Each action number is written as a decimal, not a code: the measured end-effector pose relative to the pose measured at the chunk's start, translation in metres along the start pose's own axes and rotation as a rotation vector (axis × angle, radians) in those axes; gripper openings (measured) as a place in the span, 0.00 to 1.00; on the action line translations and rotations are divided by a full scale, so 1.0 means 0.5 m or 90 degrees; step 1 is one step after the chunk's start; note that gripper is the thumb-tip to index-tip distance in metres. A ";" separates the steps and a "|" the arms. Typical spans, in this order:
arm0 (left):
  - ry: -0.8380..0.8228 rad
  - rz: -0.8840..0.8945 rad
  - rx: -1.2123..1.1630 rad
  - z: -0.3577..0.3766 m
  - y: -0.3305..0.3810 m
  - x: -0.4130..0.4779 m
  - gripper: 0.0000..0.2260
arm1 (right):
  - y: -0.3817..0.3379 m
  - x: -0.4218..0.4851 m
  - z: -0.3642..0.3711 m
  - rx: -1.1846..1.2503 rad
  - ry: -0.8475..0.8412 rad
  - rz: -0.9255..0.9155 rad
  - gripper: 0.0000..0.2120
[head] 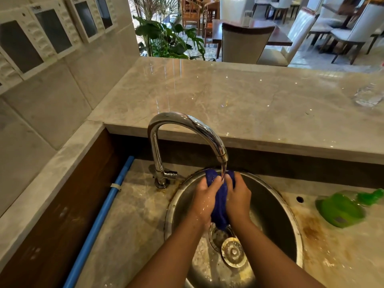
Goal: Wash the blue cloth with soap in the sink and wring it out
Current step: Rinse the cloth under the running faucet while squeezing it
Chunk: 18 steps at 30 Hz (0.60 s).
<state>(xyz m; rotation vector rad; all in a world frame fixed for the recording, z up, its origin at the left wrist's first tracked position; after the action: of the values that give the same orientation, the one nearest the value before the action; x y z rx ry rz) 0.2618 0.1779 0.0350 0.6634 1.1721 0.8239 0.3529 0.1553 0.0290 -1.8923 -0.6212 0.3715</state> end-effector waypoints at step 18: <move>0.024 0.030 -0.007 -0.018 0.019 0.012 0.11 | -0.042 -0.047 -0.036 0.088 -0.003 -0.061 0.08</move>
<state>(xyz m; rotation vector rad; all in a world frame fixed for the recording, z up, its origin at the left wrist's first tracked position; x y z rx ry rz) 0.2521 0.1883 0.0371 0.6704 1.1887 0.8857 0.3382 0.1345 0.0548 -1.7239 -0.6697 0.3489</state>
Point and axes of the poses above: each hand's wrist, its own x-axis towards the middle knuckle, its own z-axis out of the palm, y = z × x, the point moved 2 cm from there along x, towards the middle knuckle, and after that the axes turned 13 degrees about y, right-handed, at the moved point
